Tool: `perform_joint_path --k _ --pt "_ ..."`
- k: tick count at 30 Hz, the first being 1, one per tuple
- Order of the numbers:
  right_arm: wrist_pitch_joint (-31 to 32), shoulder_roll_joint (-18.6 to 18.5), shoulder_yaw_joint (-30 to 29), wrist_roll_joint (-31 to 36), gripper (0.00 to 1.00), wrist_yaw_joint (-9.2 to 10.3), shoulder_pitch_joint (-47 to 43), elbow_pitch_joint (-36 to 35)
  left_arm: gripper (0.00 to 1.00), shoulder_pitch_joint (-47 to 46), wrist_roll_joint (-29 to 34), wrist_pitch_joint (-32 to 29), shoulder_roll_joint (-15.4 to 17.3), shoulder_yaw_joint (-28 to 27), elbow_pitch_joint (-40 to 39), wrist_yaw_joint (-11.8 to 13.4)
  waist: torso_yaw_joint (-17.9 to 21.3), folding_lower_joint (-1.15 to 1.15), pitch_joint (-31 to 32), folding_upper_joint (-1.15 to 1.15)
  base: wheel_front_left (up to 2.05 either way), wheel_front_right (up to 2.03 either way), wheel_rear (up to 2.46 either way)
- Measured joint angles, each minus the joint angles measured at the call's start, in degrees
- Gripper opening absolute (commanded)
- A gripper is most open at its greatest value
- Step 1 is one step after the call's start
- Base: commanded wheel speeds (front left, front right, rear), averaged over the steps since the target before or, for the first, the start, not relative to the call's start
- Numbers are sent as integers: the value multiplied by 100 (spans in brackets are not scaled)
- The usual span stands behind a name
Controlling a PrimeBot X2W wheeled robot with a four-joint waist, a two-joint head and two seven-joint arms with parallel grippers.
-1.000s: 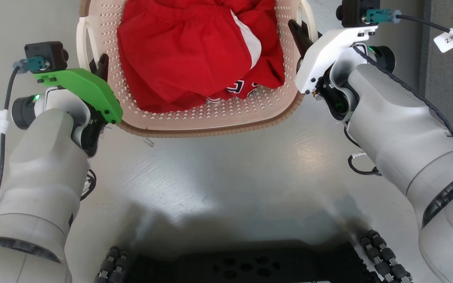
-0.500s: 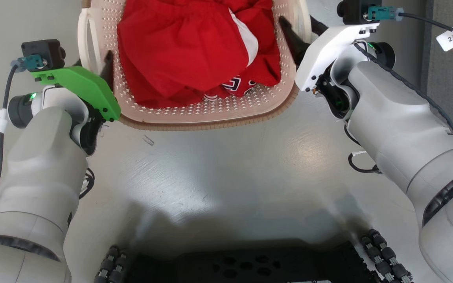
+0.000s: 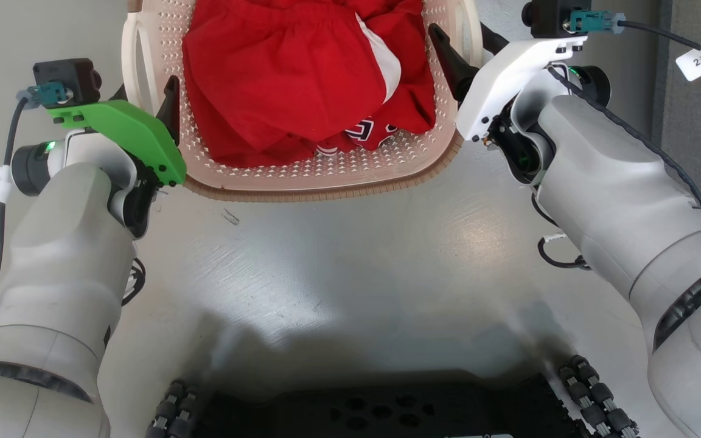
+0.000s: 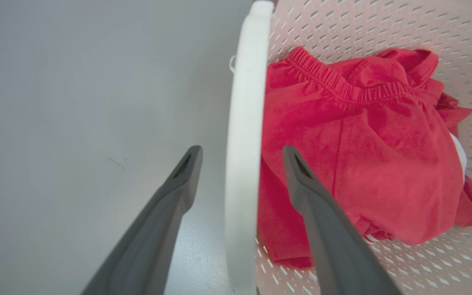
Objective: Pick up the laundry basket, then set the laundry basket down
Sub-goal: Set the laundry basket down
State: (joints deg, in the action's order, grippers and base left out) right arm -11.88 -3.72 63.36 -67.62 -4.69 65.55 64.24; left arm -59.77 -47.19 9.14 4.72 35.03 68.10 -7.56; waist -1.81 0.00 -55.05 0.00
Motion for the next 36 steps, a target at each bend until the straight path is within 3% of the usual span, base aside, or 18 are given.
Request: perform_joint_path --k 17,36 --pt "-68 3 164 -74 100 -2 -106 -115 100 77 0 255 199 97 147 0 130 0 344 0 0 0 0" --pt "-178 16 238 -179 100 24 -606 -102 100 737 8 506 230 270 -138 0 365 0 1295 0 0 0 0"
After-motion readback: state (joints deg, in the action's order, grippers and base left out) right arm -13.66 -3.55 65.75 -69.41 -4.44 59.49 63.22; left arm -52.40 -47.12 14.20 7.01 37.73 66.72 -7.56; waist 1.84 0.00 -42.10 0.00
